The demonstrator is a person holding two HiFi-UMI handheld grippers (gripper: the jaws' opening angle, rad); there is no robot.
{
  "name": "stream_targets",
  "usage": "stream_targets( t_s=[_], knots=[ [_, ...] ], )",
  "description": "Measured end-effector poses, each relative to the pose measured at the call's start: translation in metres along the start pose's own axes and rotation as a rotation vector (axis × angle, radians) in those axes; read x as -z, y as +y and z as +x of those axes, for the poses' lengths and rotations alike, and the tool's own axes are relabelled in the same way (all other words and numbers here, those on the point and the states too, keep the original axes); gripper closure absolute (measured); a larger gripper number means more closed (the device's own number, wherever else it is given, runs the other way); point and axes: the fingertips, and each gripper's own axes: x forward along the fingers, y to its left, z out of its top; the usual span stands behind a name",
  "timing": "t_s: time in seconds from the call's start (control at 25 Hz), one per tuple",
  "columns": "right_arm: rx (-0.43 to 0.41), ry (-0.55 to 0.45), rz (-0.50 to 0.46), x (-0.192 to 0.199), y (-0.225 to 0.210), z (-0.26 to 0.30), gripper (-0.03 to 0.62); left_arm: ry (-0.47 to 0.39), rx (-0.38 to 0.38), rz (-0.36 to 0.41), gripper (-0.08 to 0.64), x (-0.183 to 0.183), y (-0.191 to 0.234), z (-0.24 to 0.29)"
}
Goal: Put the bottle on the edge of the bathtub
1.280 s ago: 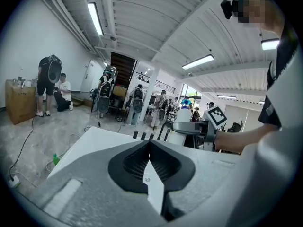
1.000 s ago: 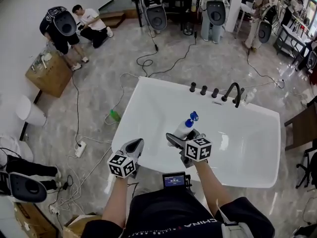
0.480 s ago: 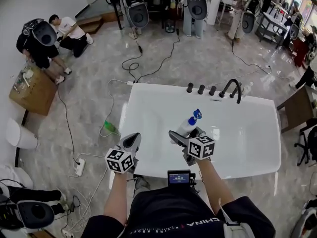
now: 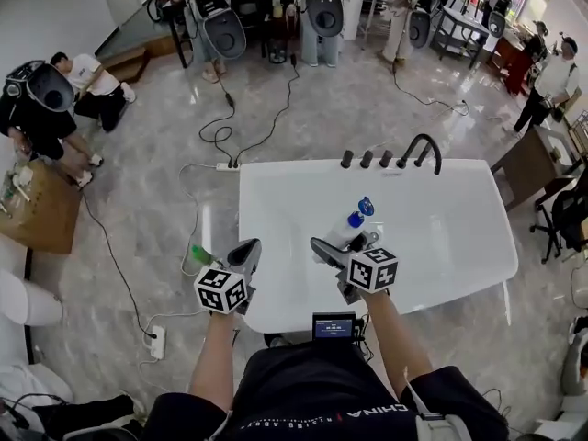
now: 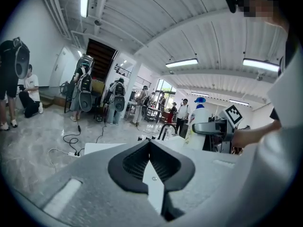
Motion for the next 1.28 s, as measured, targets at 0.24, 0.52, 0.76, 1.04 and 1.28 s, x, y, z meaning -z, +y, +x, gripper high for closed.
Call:
stream_targets(
  t_s=[0.24, 0.52, 0.76, 1.04, 1.28],
  knots=[
    [-0.004, -0.011, -0.045, -0.013, 0.004, 0.002, 0.114, 0.003, 0.054, 0.030, 0.551, -0.005, -0.013, 0.007],
    [-0.069, -0.026, -0.015, -0.022, -0.021, 0.000, 0.114, 0.000, -0.083, 0.014, 0.551, -0.011, -0.013, 0.013],
    [-0.123, 0.009, -0.022, -0.005, -0.024, 0.021, 0.114, 0.015, -0.168, 0.030, 0.551, 0.010, -0.015, 0.011],
    [-0.137, 0.036, -0.024, 0.001, -0.037, 0.044, 0.114, 0.019, -0.206, 0.029, 0.551, 0.012, 0.008, 0.019],
    [-0.109, 0.052, -0.043, 0.007, -0.042, 0.089, 0.114, 0.090, -0.131, 0.052, 0.551, 0.019, 0.048, 0.044]
  ],
)
